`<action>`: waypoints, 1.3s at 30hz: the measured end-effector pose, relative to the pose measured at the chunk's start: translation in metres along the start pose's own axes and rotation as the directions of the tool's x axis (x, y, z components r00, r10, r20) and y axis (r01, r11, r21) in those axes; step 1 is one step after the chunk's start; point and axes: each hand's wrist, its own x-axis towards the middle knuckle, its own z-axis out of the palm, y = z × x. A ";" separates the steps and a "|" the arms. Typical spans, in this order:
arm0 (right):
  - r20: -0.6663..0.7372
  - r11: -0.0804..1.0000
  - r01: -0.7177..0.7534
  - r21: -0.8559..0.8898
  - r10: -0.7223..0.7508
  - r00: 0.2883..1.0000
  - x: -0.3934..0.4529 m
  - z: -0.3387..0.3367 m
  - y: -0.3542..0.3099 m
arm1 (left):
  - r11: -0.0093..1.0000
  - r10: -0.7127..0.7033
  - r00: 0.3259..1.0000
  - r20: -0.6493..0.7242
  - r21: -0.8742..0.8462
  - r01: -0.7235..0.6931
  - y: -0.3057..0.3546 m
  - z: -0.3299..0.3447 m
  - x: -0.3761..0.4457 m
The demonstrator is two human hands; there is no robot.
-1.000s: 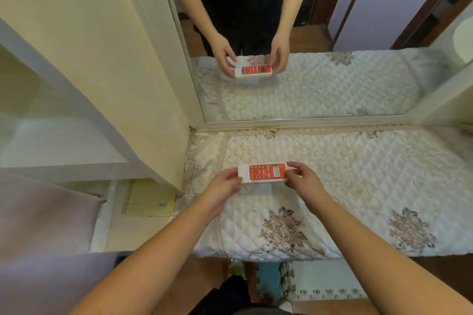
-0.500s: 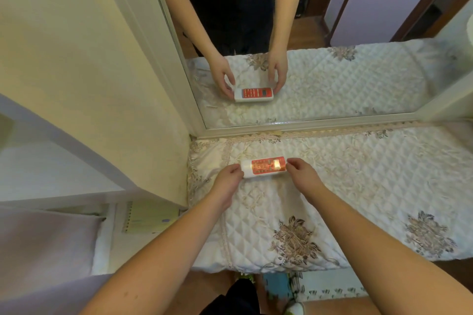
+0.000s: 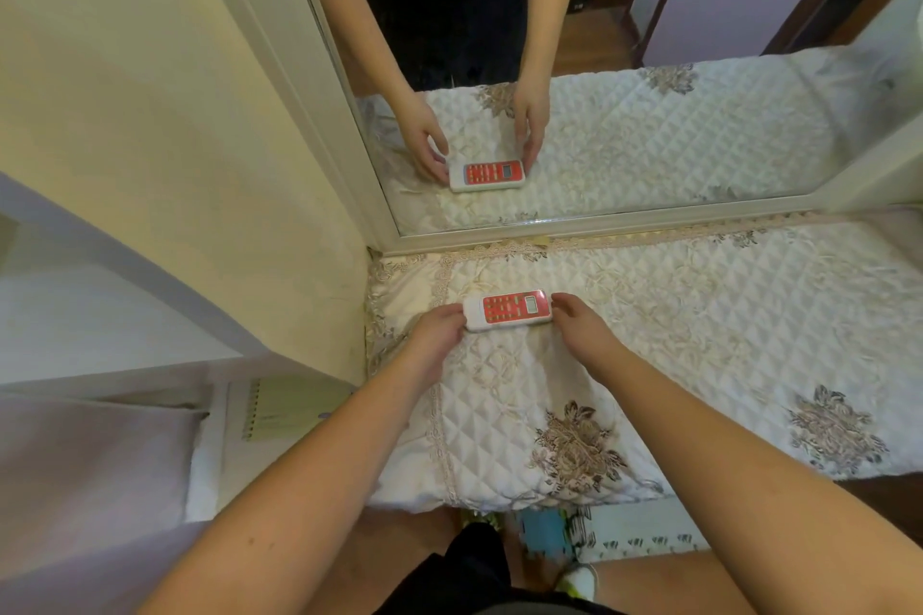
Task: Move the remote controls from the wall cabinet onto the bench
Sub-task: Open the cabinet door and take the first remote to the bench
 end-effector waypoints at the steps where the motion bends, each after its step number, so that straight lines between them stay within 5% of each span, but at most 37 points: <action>1: 0.000 1.000 -0.002 -0.005 0.002 1.000 0.000 0.000 0.000 | 1.000 0.008 1.000 0.008 -0.015 -0.008 0.001 0.000 -0.003; 18: -0.010 1.000 -0.005 -0.003 0.005 1.000 -0.007 -0.002 0.006 | 0.998 -0.003 1.000 -0.016 -0.062 0.002 -0.002 0.005 -0.016; 26: -0.025 0.991 0.019 -0.134 -0.023 0.999 -0.023 -0.010 0.004 | 0.934 0.102 0.995 -0.014 0.346 -0.091 -0.003 -0.009 -0.037; 31: 0.037 0.971 0.033 -0.236 -0.025 0.999 -0.048 -0.015 0.001 | 0.757 0.179 0.978 0.109 0.620 -0.208 -0.007 -0.020 -0.054; 39: 0.046 0.829 0.086 -0.553 -0.073 0.996 -0.095 -0.001 0.010 | 0.079 0.463 0.855 0.235 0.949 -0.304 -0.020 -0.026 -0.085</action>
